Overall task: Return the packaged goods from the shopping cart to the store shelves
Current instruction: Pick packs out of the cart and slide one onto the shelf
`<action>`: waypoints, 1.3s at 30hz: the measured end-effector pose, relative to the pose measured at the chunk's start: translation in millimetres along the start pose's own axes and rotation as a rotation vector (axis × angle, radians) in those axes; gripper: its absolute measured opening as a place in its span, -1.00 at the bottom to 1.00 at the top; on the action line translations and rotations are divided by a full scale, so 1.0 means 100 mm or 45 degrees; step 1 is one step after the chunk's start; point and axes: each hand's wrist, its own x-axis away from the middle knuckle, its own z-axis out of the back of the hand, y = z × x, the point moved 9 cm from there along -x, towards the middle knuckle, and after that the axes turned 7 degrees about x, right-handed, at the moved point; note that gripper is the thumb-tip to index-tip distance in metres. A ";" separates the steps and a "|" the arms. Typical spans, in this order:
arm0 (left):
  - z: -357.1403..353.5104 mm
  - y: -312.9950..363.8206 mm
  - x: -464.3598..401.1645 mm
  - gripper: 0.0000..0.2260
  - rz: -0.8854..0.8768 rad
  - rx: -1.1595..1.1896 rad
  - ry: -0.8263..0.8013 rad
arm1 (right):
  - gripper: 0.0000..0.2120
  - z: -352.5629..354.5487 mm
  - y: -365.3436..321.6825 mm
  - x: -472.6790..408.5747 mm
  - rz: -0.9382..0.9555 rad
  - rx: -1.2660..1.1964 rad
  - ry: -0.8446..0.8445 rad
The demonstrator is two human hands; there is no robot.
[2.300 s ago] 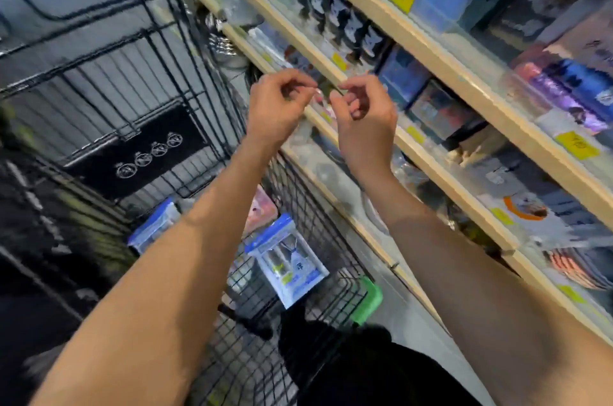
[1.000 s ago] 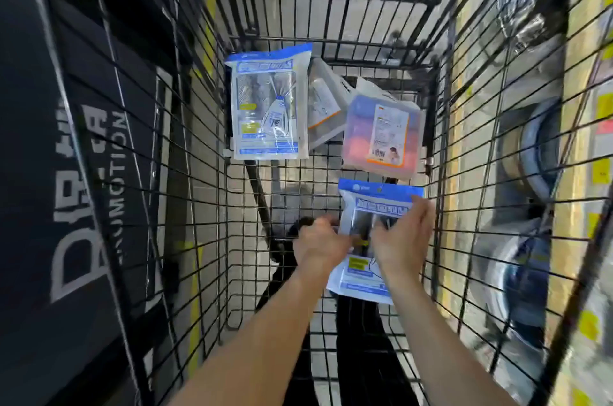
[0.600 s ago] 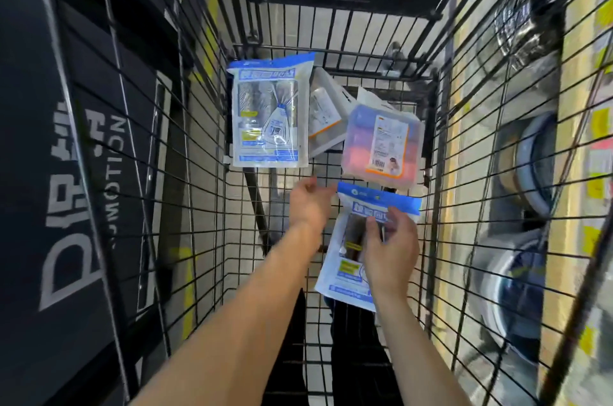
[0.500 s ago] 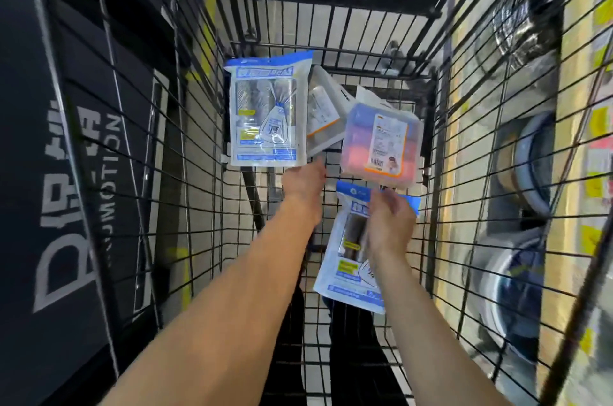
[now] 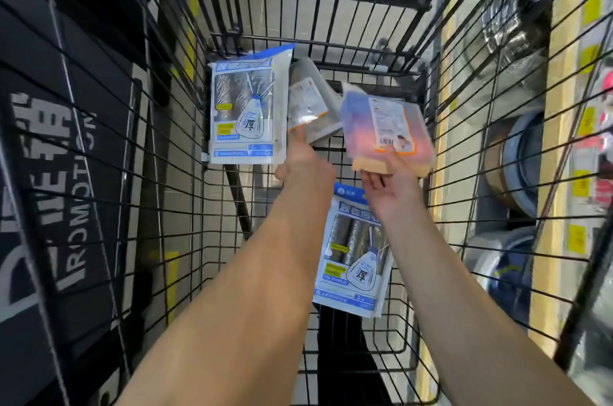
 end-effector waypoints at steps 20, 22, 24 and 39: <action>0.59 -0.10 0.82 -0.59 -0.852 -0.681 0.036 | -0.85 0.20 -0.56 0.60 1.187 1.220 0.040; 0.62 0.05 0.80 -0.65 -0.904 -0.843 0.029 | -0.93 0.30 -0.48 0.49 1.016 0.931 0.090; 0.64 0.23 0.77 -0.69 -0.916 -0.995 0.083 | -0.94 0.46 -0.39 0.32 0.756 0.656 0.243; 0.47 0.00 0.75 -0.88 -0.145 -1.250 -0.321 | -0.49 -0.10 -0.66 -0.35 0.182 0.819 0.121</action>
